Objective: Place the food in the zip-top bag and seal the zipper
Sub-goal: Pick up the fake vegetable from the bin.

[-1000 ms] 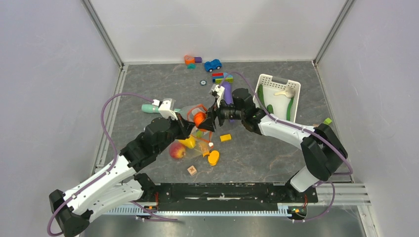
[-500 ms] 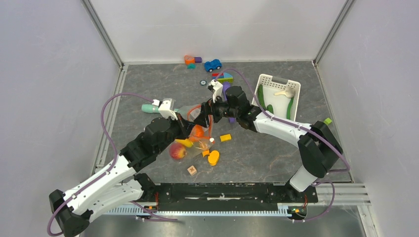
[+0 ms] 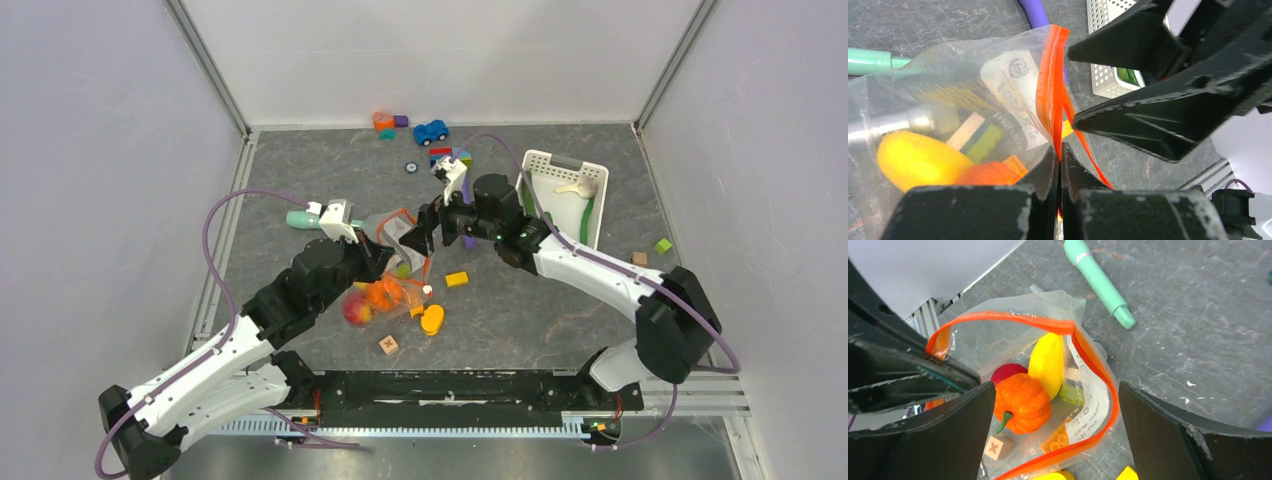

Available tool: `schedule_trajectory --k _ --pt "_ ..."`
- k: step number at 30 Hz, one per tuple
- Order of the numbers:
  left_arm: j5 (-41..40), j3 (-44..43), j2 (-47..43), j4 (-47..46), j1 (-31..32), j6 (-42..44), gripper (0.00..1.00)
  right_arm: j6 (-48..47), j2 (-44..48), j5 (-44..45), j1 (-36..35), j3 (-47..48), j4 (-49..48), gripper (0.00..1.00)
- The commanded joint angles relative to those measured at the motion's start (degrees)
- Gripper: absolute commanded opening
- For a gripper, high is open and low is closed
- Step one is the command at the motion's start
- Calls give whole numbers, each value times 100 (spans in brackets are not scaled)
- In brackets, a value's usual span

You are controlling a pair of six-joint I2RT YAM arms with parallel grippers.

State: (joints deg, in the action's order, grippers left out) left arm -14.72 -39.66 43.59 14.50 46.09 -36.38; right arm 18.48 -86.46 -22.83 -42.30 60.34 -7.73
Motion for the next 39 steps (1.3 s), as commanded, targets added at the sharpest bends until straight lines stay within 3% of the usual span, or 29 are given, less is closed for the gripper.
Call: schedule_trajectory --k 1,6,15,18,27,39 --pt "-129 -7 -172 -181 14 -19 2 -190 636 384 200 -387 -341 98" --pt "-262 24 -269 -166 15 -9 2 -137 1056 720 921 -781 -75 98" --pt "-216 19 -184 -185 15 -12 2 -616 1486 3833 1822 -909 1239 98" --pt "-215 17 -171 -184 15 -1 2 -613 1303 4356 2139 -784 1675 99" --pt "-227 3 -158 -185 15 8 2 -890 248 4185 2940 -394 2420 99" --pt "-207 9 -113 -194 15 8 2 -827 -787 3712 3451 -202 2006 76"
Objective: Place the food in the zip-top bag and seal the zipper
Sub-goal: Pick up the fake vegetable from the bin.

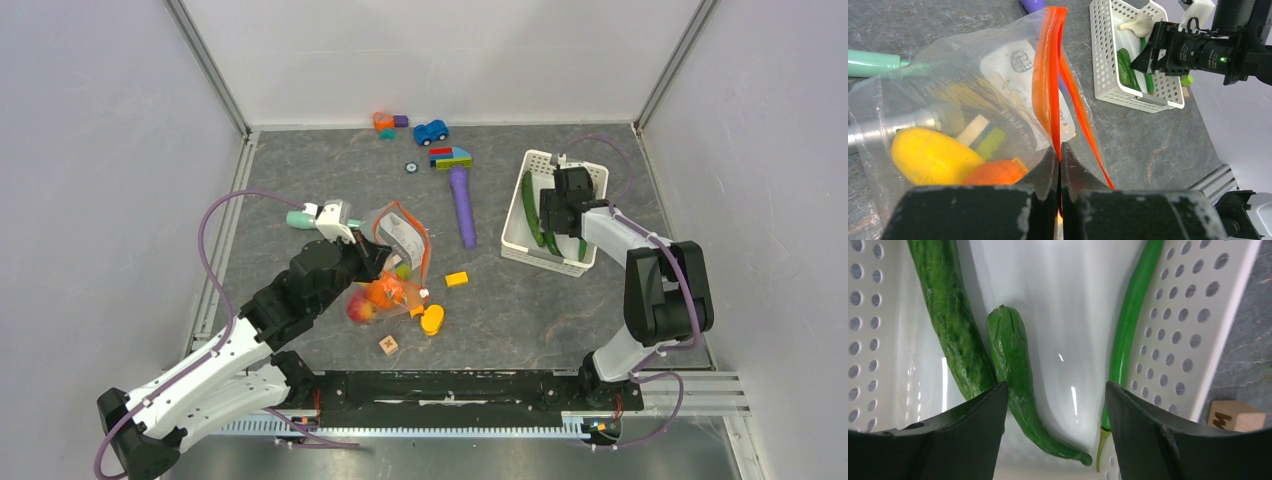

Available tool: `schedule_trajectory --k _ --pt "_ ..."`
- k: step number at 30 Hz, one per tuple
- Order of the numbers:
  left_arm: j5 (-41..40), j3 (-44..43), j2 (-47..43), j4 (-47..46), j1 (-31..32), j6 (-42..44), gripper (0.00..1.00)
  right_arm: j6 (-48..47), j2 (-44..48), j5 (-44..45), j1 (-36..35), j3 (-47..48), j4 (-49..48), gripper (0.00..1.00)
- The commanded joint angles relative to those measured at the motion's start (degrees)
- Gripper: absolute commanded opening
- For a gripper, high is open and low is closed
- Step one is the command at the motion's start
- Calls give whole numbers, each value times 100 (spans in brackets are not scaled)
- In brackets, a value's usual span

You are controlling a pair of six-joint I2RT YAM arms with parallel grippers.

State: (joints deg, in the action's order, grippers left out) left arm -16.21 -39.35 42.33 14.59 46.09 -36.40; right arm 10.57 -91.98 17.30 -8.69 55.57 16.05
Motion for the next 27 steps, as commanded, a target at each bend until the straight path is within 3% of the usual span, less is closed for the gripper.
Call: schedule_trajectory --k 1,9,20,23,27 --pt "-64 -26 13 -202 15 10 2 -47 -289 -424 104 297 -381 74" --pt "-52 -34 35 -202 15 10 2 -64 -545 -596 139 268 -474 66" --pt "-49 -33 26 -202 15 2 2 38 -784 -827 252 224 -557 33" --pt "-41 -29 22 -205 13 -3 2 45 -554 -913 273 127 -747 19" --pt "-43 -29 9 -202 15 2 2 -18 31 -924 271 -50 -1085 12"
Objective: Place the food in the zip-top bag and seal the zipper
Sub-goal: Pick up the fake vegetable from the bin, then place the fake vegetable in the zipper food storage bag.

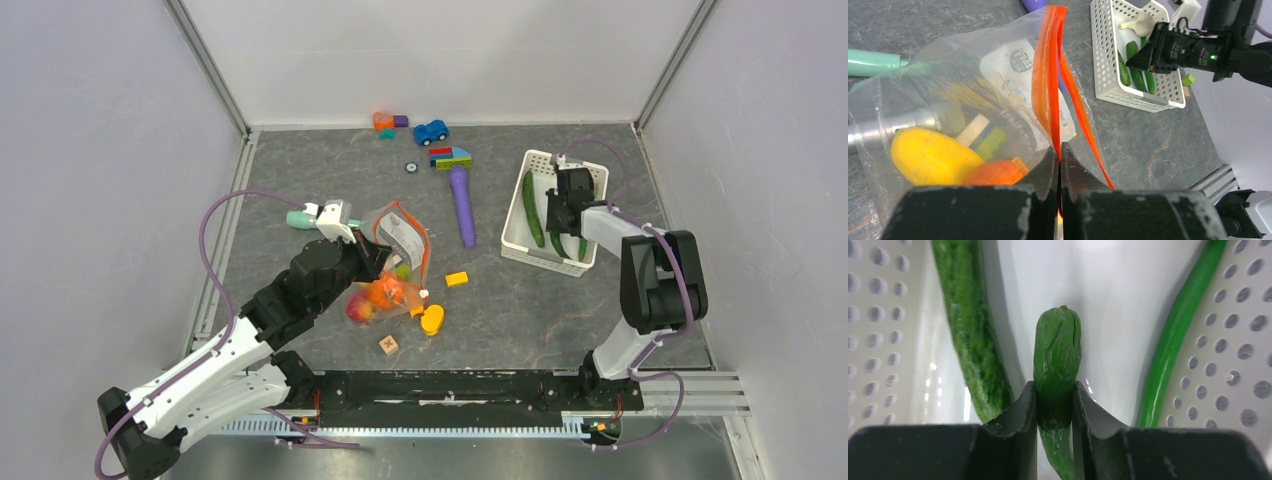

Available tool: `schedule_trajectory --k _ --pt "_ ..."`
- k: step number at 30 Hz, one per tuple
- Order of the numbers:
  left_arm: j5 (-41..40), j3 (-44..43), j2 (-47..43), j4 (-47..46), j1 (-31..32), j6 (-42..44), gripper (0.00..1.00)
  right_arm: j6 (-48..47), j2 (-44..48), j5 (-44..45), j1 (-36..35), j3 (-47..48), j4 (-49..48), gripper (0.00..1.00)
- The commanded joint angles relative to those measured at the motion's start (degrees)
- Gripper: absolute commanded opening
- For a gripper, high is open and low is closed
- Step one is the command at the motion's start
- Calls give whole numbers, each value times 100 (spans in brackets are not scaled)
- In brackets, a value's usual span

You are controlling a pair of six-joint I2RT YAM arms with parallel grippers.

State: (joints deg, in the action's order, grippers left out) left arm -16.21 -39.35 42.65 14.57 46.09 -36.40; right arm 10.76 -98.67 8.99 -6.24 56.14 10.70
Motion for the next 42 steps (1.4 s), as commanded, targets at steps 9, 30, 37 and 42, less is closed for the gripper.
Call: schedule_trajectory --k 9,30,37,42 --pt "12 -20 -28 -226 15 9 2 -77 2637 -1644 26 -1143 -2382 9" --pt "56 -28 -81 -218 15 -30 2 3090 2609 -4277 -2855 -2116 -9066 9" --pt "-13 -15 -159 -182 15 -25 2 3206 1731 -3313 -3697 -1988 -9538 9" --pt "-60 -9 -179 -174 12 -24 2 3422 1195 -2728 -4048 -2195 -9960 10"
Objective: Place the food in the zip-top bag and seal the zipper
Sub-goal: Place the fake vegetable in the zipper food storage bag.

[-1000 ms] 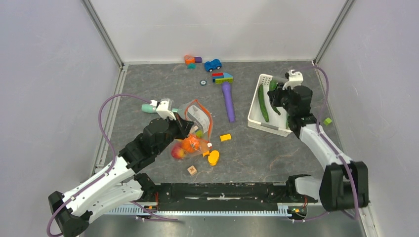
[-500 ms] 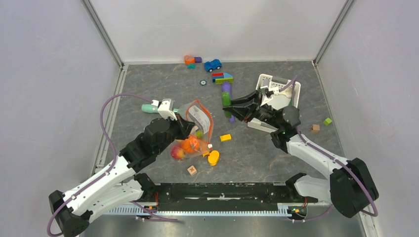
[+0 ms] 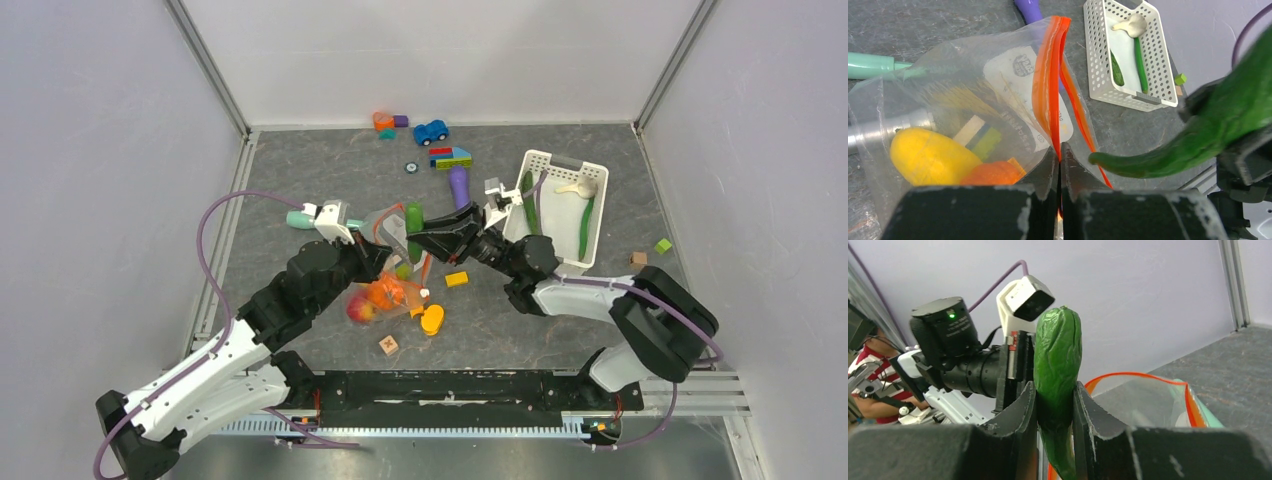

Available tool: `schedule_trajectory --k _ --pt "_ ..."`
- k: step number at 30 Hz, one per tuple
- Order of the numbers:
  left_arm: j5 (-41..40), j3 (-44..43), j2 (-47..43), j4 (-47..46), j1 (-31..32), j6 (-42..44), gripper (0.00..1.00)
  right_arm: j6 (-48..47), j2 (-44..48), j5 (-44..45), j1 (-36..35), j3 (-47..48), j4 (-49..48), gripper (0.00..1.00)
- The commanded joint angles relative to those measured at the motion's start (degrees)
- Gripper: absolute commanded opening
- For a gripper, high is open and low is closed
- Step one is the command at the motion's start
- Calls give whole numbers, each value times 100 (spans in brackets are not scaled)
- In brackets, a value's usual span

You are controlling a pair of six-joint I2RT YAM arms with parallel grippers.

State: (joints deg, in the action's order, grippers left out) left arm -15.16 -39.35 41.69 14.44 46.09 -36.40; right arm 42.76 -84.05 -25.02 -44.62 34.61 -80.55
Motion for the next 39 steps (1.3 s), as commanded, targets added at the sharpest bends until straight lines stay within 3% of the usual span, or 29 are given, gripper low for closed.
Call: schedule_trajectory --k 1,7,18,29,39 --pt "-164 -11 -88 -161 13 -18 2 224 -365 717 -259 -21 -734 11" --pt "-179 -2 -120 -153 15 -27 2 -212 -450 1268 -512 -59 309 13" --pt "-209 -10 -126 -152 15 -30 2 -970 -318 2364 -991 161 2136 27" --pt "-192 2 -141 -160 15 -21 2 -1452 -435 2904 -1193 1077 3800 54" --pt "-194 18 -248 -159 15 -21 2 -1990 -168 3238 -1199 1429 4519 78"
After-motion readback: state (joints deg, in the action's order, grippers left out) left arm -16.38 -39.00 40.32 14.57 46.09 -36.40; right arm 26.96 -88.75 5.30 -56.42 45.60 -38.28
